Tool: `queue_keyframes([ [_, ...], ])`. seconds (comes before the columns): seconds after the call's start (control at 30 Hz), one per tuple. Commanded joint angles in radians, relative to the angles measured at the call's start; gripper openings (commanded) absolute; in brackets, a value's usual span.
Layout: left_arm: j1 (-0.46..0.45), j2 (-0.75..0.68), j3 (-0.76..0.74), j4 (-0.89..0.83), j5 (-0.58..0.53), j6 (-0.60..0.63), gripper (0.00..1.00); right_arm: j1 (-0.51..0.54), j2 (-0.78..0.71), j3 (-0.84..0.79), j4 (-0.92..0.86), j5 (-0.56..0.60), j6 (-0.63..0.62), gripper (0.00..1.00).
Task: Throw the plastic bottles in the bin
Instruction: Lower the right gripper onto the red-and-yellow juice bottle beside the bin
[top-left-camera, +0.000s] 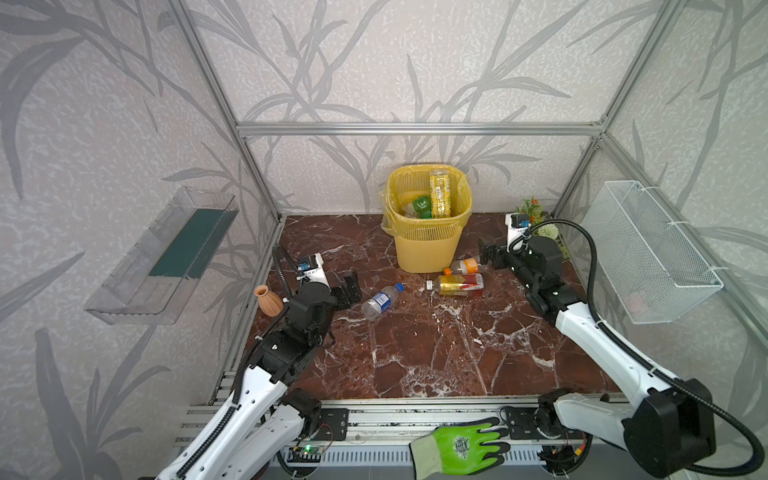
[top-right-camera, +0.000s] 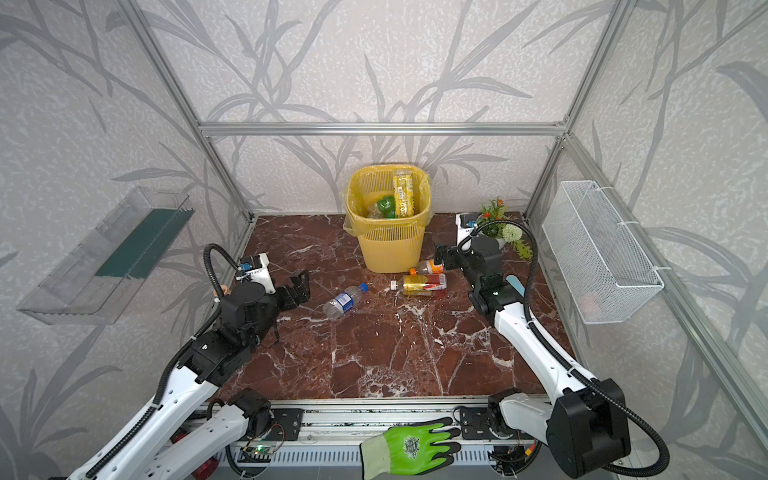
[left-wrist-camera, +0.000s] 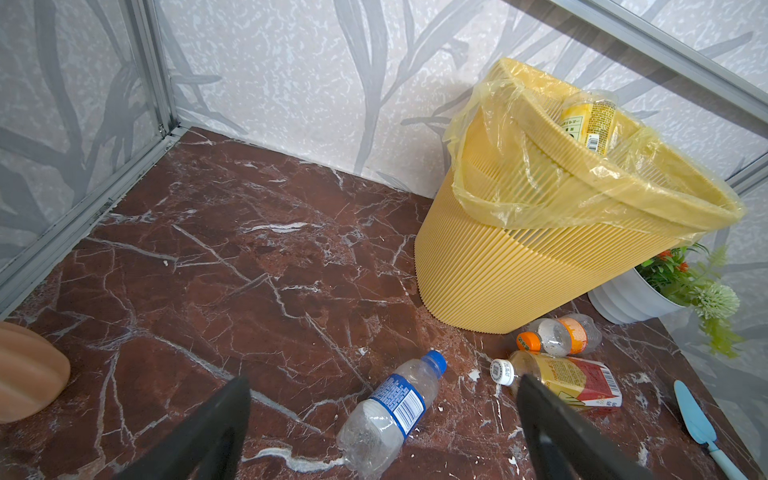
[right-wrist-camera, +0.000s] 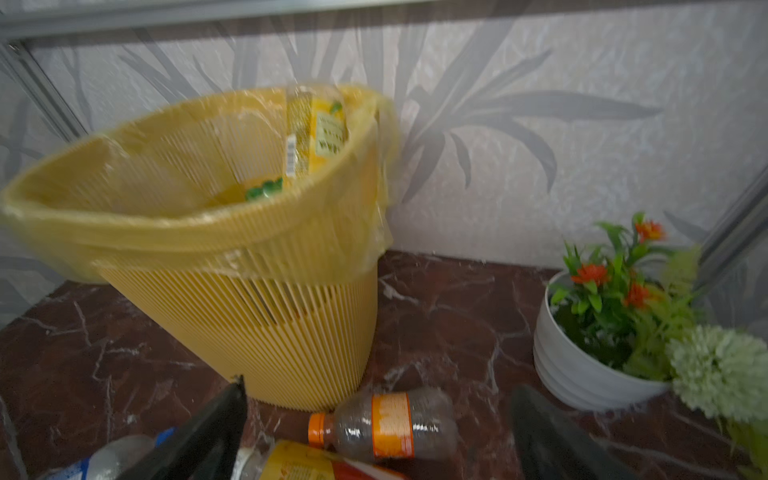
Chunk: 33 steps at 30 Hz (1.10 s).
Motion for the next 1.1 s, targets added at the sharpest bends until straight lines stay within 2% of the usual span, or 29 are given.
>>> queue_keyframes([
  [0.0, 0.004, 0.009, -0.015, -0.009, 0.015, -0.016, 0.99, -0.011, 0.007, -0.044, -0.1, 0.031, 0.099, 0.98],
  [0.07, 0.003, 0.016, -0.019, -0.004, 0.023, -0.018, 0.99, -0.03, 0.025, -0.094, -0.095, 0.026, 0.156, 0.98],
  [0.2, 0.004, 0.034, -0.02, -0.009, 0.015, -0.021, 0.99, -0.084, 0.088, -0.169, -0.019, -0.077, 0.237, 0.99],
  [0.43, 0.003, 0.076, -0.018, -0.034, 0.009, -0.035, 0.99, -0.118, 0.257, -0.137, 0.015, -0.236, 0.257, 1.0],
  [0.7, 0.004, 0.065, -0.023, -0.043, -0.007, -0.044, 0.99, -0.119, 0.377, -0.112, 0.096, -0.413, 0.278, 1.0],
  [0.83, 0.003, 0.052, -0.029, -0.051, -0.012, -0.046, 0.99, -0.118, 0.369, -0.121, 0.103, -0.483, 0.307, 0.97],
  [1.07, 0.003, 0.038, -0.046, -0.04, -0.019, -0.056, 0.99, -0.08, 0.256, -0.186, 0.092, -0.546, 0.329, 0.95],
])
